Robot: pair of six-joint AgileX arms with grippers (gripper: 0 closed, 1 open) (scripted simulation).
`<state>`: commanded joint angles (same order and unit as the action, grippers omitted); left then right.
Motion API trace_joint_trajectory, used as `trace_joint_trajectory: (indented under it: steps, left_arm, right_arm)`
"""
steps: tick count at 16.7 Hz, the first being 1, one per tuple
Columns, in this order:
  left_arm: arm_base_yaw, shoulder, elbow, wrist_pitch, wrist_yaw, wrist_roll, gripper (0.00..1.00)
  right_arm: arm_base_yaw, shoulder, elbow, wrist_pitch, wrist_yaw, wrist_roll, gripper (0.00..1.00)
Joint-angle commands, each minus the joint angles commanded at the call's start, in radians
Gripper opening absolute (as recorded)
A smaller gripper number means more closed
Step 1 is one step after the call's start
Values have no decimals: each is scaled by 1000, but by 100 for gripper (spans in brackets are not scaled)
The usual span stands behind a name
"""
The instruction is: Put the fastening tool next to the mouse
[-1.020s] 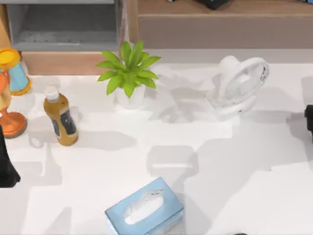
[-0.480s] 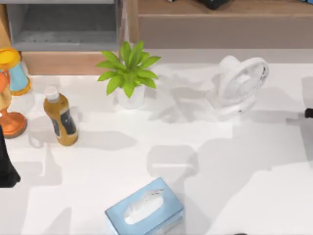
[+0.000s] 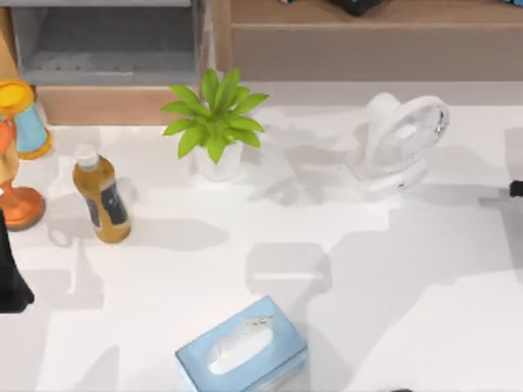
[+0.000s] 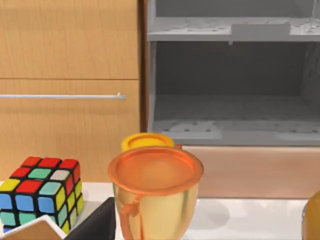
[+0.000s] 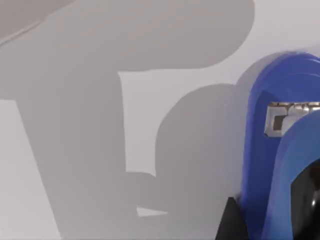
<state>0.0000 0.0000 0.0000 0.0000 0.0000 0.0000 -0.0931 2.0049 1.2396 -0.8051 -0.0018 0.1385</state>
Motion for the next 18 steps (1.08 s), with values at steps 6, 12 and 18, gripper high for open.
trace_joint_trajectory:
  steps: [6,12,18]
  left_arm:
    - [0,0,0,0,0,0,100]
    - [0,0,0,0,0,0,100]
    - [0,0,0,0,0,0,100]
  right_arm:
    - [0,-26,30,-62,3,-2,0]
    - [0,-50,56,-108,3,-2,0]
    - [143,-131,51,-186,-60,167,0]
